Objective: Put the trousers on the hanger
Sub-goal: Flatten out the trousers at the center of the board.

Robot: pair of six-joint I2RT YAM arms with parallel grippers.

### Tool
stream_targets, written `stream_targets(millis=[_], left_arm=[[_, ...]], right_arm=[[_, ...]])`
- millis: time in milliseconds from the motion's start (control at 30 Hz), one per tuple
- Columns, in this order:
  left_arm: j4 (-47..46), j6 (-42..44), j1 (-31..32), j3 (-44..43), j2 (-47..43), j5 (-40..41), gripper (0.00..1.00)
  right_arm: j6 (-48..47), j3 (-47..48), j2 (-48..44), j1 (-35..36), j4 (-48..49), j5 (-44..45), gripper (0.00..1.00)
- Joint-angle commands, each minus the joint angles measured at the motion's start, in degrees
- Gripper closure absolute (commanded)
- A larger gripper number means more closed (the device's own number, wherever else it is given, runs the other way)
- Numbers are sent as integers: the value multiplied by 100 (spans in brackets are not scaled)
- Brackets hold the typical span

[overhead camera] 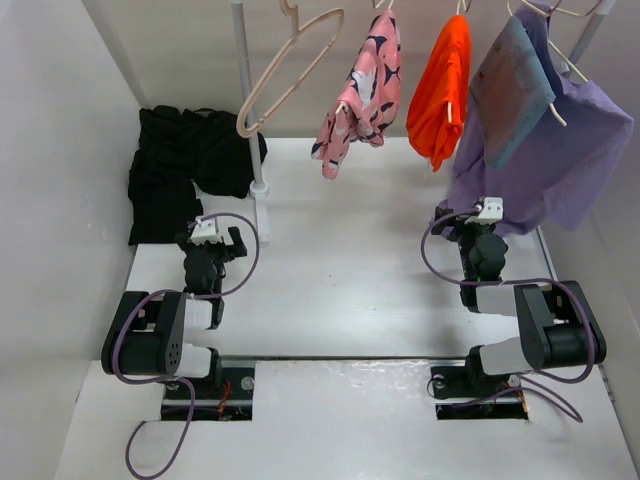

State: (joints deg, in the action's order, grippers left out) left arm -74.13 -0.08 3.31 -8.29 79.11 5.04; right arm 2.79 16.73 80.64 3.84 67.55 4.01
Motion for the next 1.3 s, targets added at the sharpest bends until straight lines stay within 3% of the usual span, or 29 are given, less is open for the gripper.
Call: stream_targets(millis=[0, 100, 167, 233, 267, 300, 333, 400, 500, 600, 667, 700, 800, 833, 933, 1000, 1100, 1267], left_arm=[[-1139, -36, 20, -129, -19, 24, 0], [-1139, -36, 20, -129, -19, -29, 0], [-1252, 287, 20, -129, -106, -537, 0], [557, 289, -32, -635, -1052, -897, 0], [1532, 506, -32, -1073, -1351, -1239, 0], [2333, 1518, -32, -1904, -1520, -1547, 0], [3533, 1833, -32, -2261, -1591, -1671, 0], [4255, 1871, -32, -2789, -1592, -544, 0], [4408, 2028, -93, -3003, -1539, 1132, 0], [4222, 1749, -199, -3003, -1408, 2243, 0], [4982, 1503, -278, -3351, -1224, 2107, 0], [5239, 962, -409, -3511, -1118, 2107, 0], [6152, 404, -838, -4152, -540, 1311, 0], [6295, 403, -963, -4319, -354, 506, 0], [6499, 482, -1471, -4978, 340, -753, 0], [6499, 482, -1640, -5574, 700, -1065, 0], [6875, 824, -1693, -6305, 1587, -1251, 0], [8760, 1631, -1518, -8765, 3833, -1741, 0]], right_arm=[[-24, 129, -84, 29, 259, -76, 1], [-24, 129, -84, 29, 259, -76, 1], [-24, 129, -84, 29, 311, -76, 1], [-24, 303, -179, 29, 42, -76, 1], [-24, 461, -285, 29, -761, -76, 1], [-24, 915, -373, 29, -1283, -76, 1], [-146, 1215, -435, 82, -1862, -76, 1], [-313, 2048, -383, 143, -3309, -154, 1], [-866, 2553, -207, 301, -4361, -234, 1], [-1122, 2493, -355, 574, -4364, 203, 1], [-1506, 2493, -418, 890, -4364, 555, 1], [-1631, 2493, -418, 1013, -4364, 809, 1], [-1982, 2686, -190, 1409, -4364, 1698, 1], [-2053, 2747, -137, 1470, -4364, 1900, 1], [-2159, 2993, -57, 1655, -4364, 2025, 1], [-2160, 3203, -5, 1804, -4565, 1851, 1], [-2160, 3661, -5, 1805, -5365, 840, 1], [-1852, 3662, 66, 1866, -5419, 838, 1]])
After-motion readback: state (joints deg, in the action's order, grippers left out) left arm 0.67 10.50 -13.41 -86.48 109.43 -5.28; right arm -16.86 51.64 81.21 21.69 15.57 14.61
